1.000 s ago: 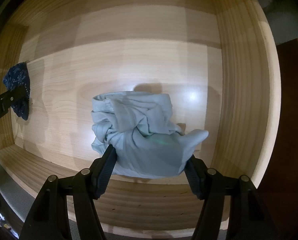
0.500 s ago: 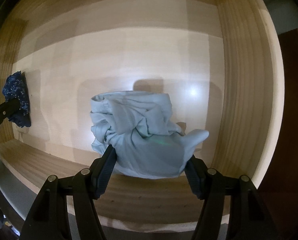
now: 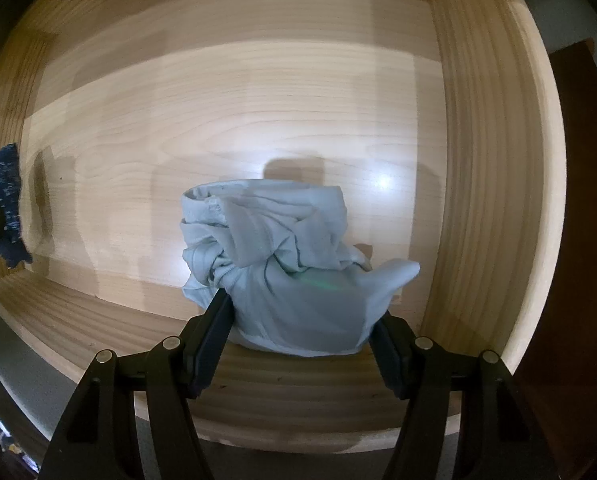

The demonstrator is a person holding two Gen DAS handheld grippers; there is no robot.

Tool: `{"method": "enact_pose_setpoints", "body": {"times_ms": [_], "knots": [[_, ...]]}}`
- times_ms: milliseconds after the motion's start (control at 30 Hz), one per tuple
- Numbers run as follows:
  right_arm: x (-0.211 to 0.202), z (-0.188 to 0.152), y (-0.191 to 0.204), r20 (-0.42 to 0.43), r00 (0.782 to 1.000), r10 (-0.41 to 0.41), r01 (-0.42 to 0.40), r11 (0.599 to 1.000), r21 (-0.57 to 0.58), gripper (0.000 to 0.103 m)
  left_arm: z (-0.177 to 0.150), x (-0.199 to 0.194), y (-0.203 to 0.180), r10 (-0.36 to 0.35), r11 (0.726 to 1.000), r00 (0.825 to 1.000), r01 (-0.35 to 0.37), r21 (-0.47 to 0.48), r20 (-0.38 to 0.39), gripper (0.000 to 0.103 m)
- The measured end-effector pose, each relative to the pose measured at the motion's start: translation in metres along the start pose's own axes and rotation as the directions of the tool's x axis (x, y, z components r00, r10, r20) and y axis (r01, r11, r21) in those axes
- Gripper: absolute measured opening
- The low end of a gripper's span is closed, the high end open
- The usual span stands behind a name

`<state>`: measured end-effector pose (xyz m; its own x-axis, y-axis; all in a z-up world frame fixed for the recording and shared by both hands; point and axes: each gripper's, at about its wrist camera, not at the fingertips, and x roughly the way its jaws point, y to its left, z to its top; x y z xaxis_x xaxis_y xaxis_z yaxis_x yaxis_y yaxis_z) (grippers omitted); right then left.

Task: Take underwear out of drawer
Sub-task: 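Lift the navy patterned underwear out of the drawer with the left tool, then carry the navy underwear over the white box and lower it in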

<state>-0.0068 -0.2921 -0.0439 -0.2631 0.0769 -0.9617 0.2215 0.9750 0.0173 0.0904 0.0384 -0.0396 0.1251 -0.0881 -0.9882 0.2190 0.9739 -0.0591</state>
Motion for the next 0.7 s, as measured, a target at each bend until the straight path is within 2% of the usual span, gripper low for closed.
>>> {"method": "enact_pose_setpoints", "body": {"times_ms": [167,333,500,700], "knots": [[-0.003,0.000,-0.001,0.003,1.000,0.001,-0.001,1.000,-0.001,0.061,-0.009,-0.025,0.012,-0.008,1.000,0.999,0.008,0.016,0.043,0.017],[0.000,-0.003,0.000,0.005,1.000,0.000,0.000,1.000,-0.002,0.061,-0.006,-0.070,0.014,-0.005,0.999,0.991,-0.001,0.047,0.130,0.017],[-0.001,-0.006,0.002,0.005,1.000,-0.006,0.006,1.000,-0.007,0.061,-0.002,-0.116,0.013,-0.024,0.997,0.975,0.009,0.072,0.220,0.017],[-0.002,-0.008,0.006,0.008,1.000,-0.014,0.014,1.000,-0.013,0.061,0.010,-0.174,0.007,-0.063,0.994,0.945,0.032,0.100,0.322,0.017]]}}
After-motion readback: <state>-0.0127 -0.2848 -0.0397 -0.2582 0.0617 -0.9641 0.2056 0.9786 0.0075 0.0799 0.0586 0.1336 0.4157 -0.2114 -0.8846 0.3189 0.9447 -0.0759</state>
